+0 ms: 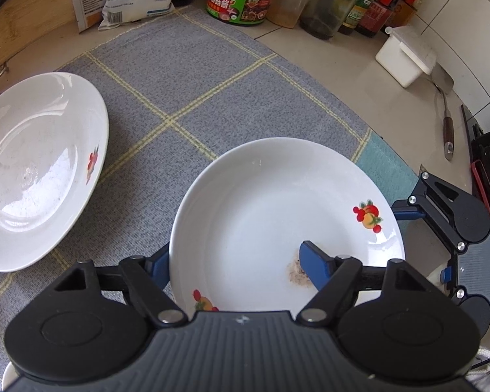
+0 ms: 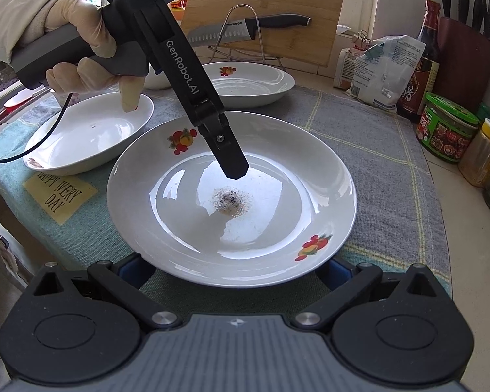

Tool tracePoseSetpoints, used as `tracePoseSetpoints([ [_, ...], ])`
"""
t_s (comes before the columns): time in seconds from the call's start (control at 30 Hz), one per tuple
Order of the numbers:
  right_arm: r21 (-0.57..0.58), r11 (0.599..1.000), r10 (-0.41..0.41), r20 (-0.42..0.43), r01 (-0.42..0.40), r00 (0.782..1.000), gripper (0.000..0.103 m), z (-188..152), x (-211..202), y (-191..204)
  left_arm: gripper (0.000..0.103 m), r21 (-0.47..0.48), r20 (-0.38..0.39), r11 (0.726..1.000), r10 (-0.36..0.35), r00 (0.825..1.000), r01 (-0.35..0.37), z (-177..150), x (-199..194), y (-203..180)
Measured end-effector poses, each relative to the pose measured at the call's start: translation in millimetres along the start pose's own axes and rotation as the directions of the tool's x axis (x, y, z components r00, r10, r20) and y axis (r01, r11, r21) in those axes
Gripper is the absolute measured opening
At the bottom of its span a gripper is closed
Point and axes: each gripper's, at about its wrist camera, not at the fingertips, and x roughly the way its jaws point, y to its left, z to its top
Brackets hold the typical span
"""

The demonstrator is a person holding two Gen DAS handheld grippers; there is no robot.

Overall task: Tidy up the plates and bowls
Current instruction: 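Lift the stained plate with the left tool and carry it toward the counter corner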

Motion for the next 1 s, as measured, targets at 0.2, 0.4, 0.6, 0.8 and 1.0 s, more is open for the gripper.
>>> tracePoseSetpoints([
  [0.2,-0.020,0.999,-0.026,0.008,0.026,1.000,0.103,7.5,-2.4,-10.5,0.078,0.016,0.029,1.000,0.003,1.000,-0.003,15.7,-3.2,-3.5],
  [0.4,-0.041,0.997,-0.063,0.018,0.063,0.998,0.103,13.3,-1.3,-27.1,0.078,0.029,0.054,1.000,-0.001,0.999,-0.001,38.9,1.5,-3.3],
  [0.6,-0.035,0.996,-0.085,0.022,0.086,0.996,0.103,18.1,4.2,-48.0,0.078,0.045,0.074,0.999,-0.004,0.997,0.001,62.3,12.6,-4.7],
  [0.8,-0.021,0.995,-0.096,0.017,0.096,0.995,0.103,20.2,12.1,-69.3,0.078,0.060,0.081,0.998,-0.003,0.997,-0.002,84.3,26.4,-3.8],
  [1.0,-0.010,0.995,-0.096,0.004,0.096,0.995,0.103,23.8,23.4,-88.6,0.078,0.055,0.081,0.998,-0.003,0.997,-0.002,101.6,40.1,1.4],
])
